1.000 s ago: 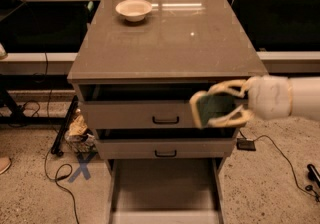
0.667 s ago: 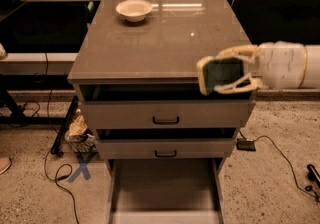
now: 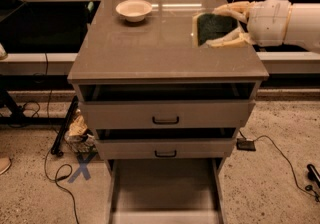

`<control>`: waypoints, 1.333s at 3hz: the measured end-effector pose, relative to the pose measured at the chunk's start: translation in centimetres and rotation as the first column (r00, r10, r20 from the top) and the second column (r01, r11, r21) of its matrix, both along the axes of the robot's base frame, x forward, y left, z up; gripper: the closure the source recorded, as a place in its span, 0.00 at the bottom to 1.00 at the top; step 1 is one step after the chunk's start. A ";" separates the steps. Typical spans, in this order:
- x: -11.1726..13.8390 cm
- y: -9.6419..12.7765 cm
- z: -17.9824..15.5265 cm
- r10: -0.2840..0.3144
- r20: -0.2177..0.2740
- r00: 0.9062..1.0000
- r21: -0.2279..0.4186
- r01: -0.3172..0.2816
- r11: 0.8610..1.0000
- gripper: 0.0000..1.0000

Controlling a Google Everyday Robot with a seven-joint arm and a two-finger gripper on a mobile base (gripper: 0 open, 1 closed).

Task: Pick sponge from bottom drawer and place on counter

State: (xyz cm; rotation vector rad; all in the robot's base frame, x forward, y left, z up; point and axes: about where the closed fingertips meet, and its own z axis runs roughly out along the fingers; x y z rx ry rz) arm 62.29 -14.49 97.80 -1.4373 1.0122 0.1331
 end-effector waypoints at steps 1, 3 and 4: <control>3.8 0.8 0.0 -0.033 -0.041 0.999 -0.008 0.033 0.999 1.00; 10.0 7.3 -2.0 -0.038 -0.177 0.984 -0.048 0.030 0.998 1.00; 11.9 10.0 -4.0 -0.027 -0.269 0.963 0.019 0.033 0.999 1.00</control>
Offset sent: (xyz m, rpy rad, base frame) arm 0.1070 0.0539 -0.0047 -0.0445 0.1368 -0.0445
